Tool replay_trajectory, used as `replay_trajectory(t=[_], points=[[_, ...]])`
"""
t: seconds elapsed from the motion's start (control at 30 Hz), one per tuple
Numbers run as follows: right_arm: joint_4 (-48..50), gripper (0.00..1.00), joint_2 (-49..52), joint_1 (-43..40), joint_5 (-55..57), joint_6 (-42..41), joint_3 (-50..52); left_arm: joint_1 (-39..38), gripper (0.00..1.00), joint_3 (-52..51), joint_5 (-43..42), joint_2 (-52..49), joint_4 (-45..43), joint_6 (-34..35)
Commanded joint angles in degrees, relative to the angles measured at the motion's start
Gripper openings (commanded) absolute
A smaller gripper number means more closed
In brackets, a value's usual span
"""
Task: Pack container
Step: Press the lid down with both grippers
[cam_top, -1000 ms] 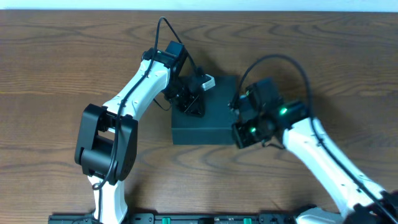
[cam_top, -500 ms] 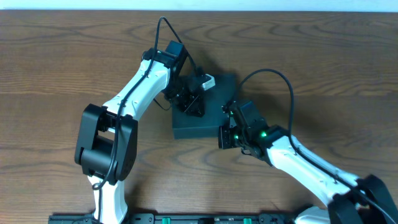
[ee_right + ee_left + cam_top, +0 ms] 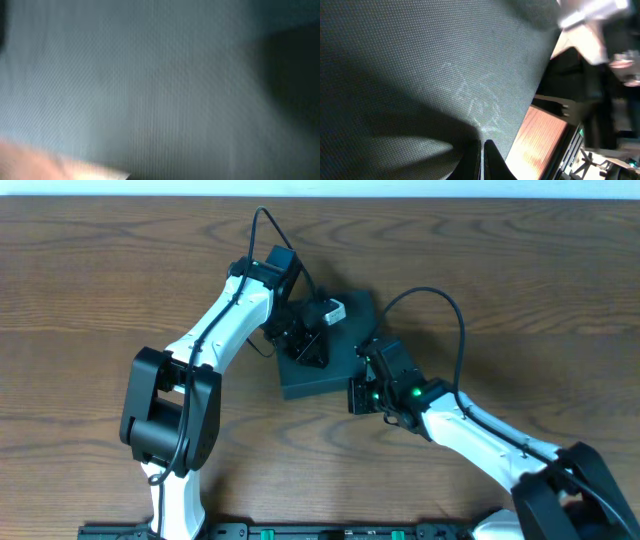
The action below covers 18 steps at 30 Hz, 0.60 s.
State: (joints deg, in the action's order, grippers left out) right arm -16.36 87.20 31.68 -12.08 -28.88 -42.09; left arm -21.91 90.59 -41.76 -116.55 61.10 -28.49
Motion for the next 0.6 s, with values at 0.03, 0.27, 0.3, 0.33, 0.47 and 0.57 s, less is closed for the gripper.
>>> replay_trajectory(t=[0.03, 0.27, 0.3, 0.33, 0.47, 0.57], points=[[-3.9, 0.02, -9.2, -3.9, 0.2, 4.4, -5.0, 1.0, 0.06, 2.2, 1.7, 1.8, 0.1, 4.3], [-4.8, 0.02, -16.2, -20.6, 2.3, 5.4, -6.1, 8.9, 0.06, 8.3, 10.6, 9.6, -6.6, 18.9], [-5.0, 0.02, -15.7, -22.1, 1.8, 5.4, -6.0, 10.4, 0.06, 8.3, 11.6, 9.9, -7.3, 20.2], [-4.9, 0.02, -14.7, -23.5, 1.0, 5.4, -5.8, 11.9, 0.06, 8.3, 12.5, 9.9, -7.7, 21.8], [-4.6, 0.02, -7.6, -24.9, -1.9, 5.4, -5.8, 16.6, 0.06, 5.7, 15.0, 8.0, -9.8, 29.2], [-2.5, 0.02, -0.9, -24.7, -5.7, 5.4, -5.8, 17.8, 0.06, -0.3, 15.0, 6.9, -13.5, 34.6]])
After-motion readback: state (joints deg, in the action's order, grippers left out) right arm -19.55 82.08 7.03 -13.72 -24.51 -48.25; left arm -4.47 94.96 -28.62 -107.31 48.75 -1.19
